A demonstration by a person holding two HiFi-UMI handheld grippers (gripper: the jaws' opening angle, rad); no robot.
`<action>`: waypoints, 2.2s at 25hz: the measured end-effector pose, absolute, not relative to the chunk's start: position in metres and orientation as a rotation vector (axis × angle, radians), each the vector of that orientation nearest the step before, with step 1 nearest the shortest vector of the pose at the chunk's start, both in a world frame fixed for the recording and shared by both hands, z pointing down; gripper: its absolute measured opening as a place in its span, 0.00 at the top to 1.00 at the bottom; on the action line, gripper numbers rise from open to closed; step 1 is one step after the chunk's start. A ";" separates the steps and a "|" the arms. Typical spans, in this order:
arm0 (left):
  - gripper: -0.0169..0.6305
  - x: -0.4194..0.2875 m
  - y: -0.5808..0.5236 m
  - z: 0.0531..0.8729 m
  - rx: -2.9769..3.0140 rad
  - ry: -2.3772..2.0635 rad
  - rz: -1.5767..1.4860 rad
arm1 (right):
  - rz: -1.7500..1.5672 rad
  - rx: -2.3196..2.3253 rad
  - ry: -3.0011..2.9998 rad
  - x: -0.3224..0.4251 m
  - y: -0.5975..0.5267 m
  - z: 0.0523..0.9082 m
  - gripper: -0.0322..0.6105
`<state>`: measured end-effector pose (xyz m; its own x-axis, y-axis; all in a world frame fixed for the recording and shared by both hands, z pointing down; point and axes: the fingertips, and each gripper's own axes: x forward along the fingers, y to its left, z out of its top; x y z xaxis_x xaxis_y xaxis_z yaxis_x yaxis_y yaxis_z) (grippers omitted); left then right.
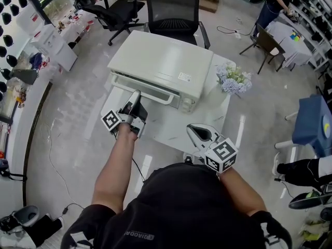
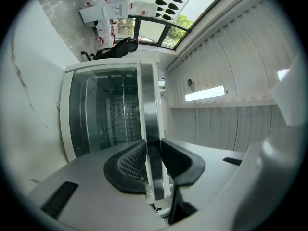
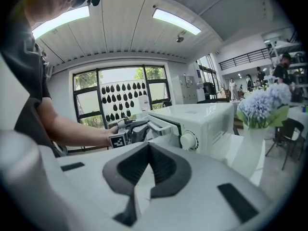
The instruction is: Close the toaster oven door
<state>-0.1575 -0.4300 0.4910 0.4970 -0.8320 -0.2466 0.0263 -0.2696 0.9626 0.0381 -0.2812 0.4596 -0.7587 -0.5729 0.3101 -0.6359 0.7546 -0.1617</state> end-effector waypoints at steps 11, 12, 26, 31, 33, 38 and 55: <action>0.82 -0.153 -0.440 0.490 1.636 -0.695 -0.990 | 0.375 0.966 -2.708 0.047 -0.285 0.461 0.95; 0.82 -0.153 -0.441 0.489 1.636 -0.695 -0.992 | 0.376 0.967 -2.708 0.047 -0.285 0.461 0.95; 0.73 -0.150 -0.434 0.484 1.699 -0.730 -0.927 | 0.400 0.988 -2.715 0.044 -0.281 0.463 0.95; 0.69 -0.159 -0.407 0.473 1.732 -0.753 -0.881 | 0.450 0.980 -2.737 0.032 -0.273 0.462 0.95; 0.74 -0.161 -0.395 0.470 1.760 -0.777 -0.839 | 0.508 0.983 -2.763 0.026 -0.271 0.461 0.95; 0.82 -0.158 -0.362 0.463 1.902 -0.892 -0.660 | 0.548 0.999 -2.799 0.012 -0.264 0.453 0.95; 0.97 -0.131 -0.280 0.458 2.466 -1.274 0.159 | 0.484 1.080 -2.757 0.008 -0.247 0.456 0.95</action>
